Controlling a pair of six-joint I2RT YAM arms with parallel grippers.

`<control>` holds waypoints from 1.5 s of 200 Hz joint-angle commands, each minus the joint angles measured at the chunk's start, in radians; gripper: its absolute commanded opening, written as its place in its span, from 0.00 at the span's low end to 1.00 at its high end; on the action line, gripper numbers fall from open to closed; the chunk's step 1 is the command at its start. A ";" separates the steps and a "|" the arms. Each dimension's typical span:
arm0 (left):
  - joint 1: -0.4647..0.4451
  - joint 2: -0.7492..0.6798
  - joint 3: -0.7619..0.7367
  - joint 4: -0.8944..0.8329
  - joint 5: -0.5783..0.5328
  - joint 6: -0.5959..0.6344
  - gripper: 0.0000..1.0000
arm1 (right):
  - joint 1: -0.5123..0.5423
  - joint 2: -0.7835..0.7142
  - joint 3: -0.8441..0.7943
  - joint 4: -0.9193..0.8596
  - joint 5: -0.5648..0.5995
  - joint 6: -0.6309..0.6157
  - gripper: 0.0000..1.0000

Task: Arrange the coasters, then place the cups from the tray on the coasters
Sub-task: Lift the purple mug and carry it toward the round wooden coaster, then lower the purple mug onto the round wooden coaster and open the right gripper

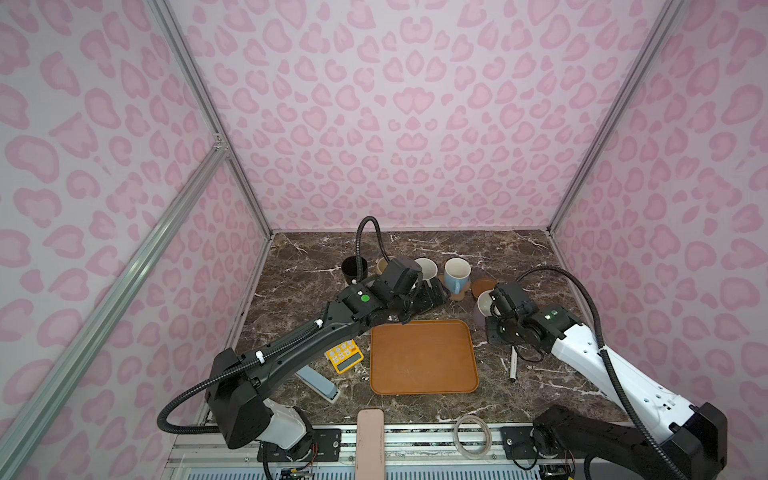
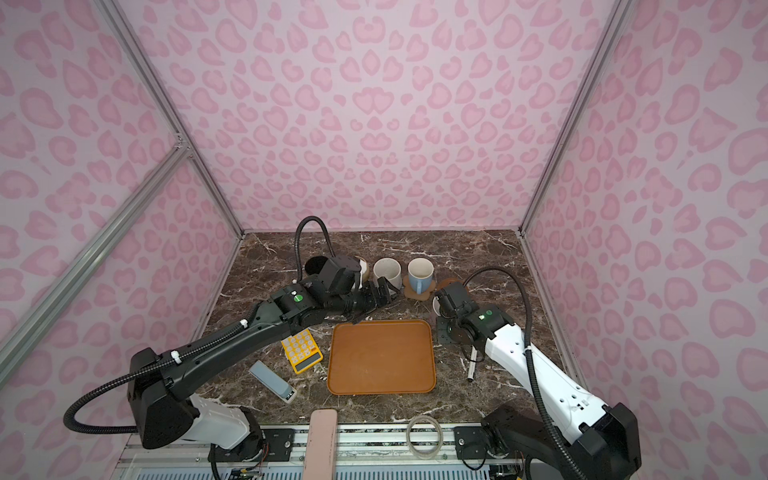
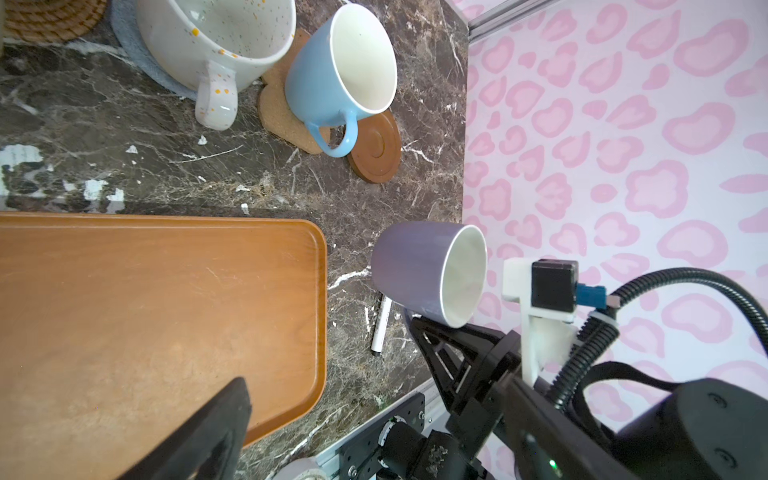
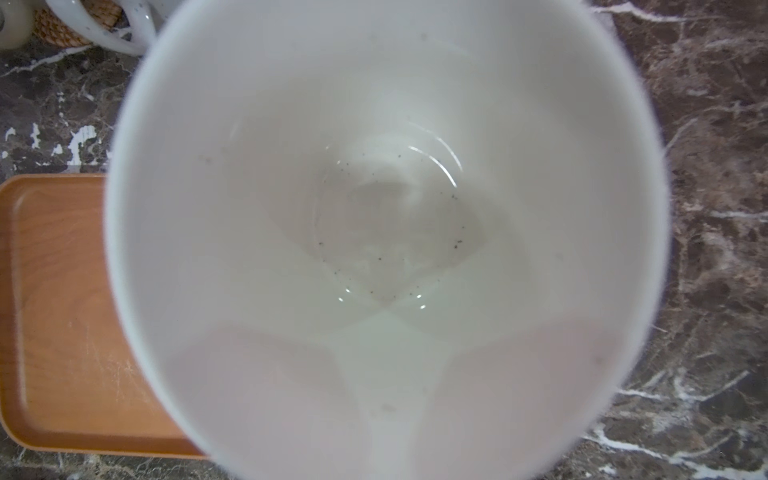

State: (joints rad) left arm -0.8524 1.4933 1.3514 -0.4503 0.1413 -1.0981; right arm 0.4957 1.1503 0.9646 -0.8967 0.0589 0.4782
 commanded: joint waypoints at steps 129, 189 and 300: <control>0.053 0.272 0.295 0.005 0.020 0.033 0.97 | -0.290 0.387 0.206 0.193 -0.050 -0.090 0.00; 0.053 0.321 0.322 0.005 0.017 0.032 0.97 | -0.326 0.557 0.292 0.251 -0.064 -0.103 0.00; 0.051 0.341 0.328 -0.003 0.004 0.031 0.97 | -0.323 0.627 0.312 0.266 -0.067 -0.098 0.00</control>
State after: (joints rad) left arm -0.8024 1.8317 1.6657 -0.4522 0.1562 -1.0729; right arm 0.1703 1.7832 1.2881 -0.6693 -0.0189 0.3809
